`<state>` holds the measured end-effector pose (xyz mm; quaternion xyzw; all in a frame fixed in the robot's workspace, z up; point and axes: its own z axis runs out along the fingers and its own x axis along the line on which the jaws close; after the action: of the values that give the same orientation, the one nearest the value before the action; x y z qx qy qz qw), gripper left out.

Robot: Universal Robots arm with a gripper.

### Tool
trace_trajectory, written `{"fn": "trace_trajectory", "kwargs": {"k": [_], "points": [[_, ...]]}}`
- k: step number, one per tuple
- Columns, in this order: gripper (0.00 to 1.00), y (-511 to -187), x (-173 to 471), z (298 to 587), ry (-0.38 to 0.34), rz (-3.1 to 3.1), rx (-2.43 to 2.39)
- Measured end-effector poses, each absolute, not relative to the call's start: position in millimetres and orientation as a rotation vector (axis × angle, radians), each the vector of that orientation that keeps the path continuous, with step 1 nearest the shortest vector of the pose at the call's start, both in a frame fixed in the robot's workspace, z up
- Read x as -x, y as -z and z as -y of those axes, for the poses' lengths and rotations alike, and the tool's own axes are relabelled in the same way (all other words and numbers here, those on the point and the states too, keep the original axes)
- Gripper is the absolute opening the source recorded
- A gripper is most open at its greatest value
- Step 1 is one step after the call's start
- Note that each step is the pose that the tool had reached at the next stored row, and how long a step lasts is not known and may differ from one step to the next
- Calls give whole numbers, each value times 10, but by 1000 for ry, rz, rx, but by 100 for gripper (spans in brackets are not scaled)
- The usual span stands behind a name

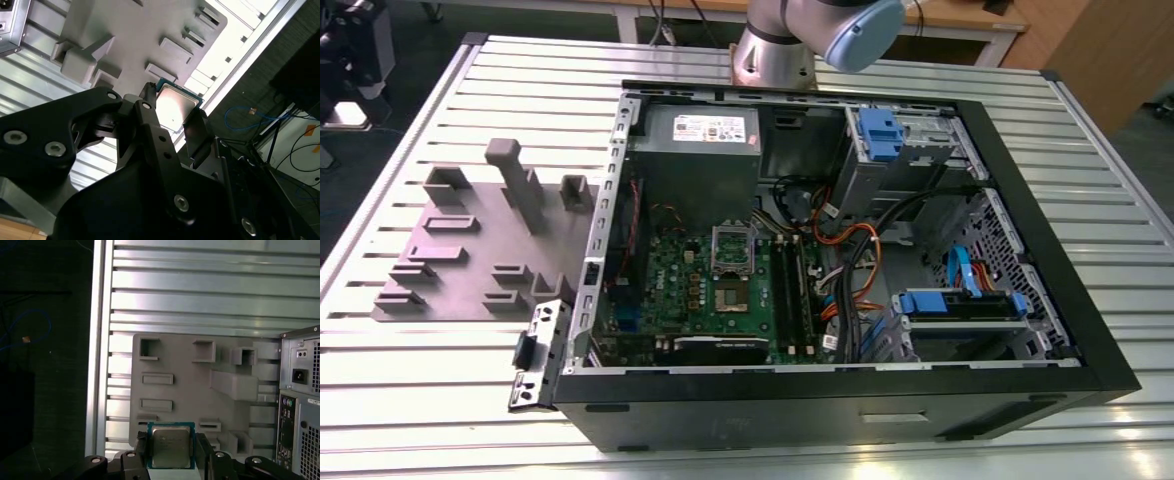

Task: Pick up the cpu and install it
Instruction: 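Pick up the cpu and move it towards the insertion slot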

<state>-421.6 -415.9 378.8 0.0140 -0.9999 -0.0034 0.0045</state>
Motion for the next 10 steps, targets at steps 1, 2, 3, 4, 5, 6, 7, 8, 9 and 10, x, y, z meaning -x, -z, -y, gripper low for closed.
{"fn": "trace_trajectory", "kwargs": {"k": [1,2,3,4,5,6,7,8,9,10], "points": [[47,-3787,4214,4160,11,3132,-44],[47,-3788,4206,4160,10,3132,-44],[47,-3787,4196,4161,10,3132,-44],[47,-3787,4181,4161,10,3132,-44],[47,-3786,4160,4161,10,3132,-44],[47,-3787,4144,4161,10,3132,-44],[47,-3786,4129,4161,10,3132,-44],[47,-3786,4118,4161,10,3132,-44],[47,-3786,4112,4161,10,3132,-44],[47,-3786,4107,4160,10,3132,-44]]}}
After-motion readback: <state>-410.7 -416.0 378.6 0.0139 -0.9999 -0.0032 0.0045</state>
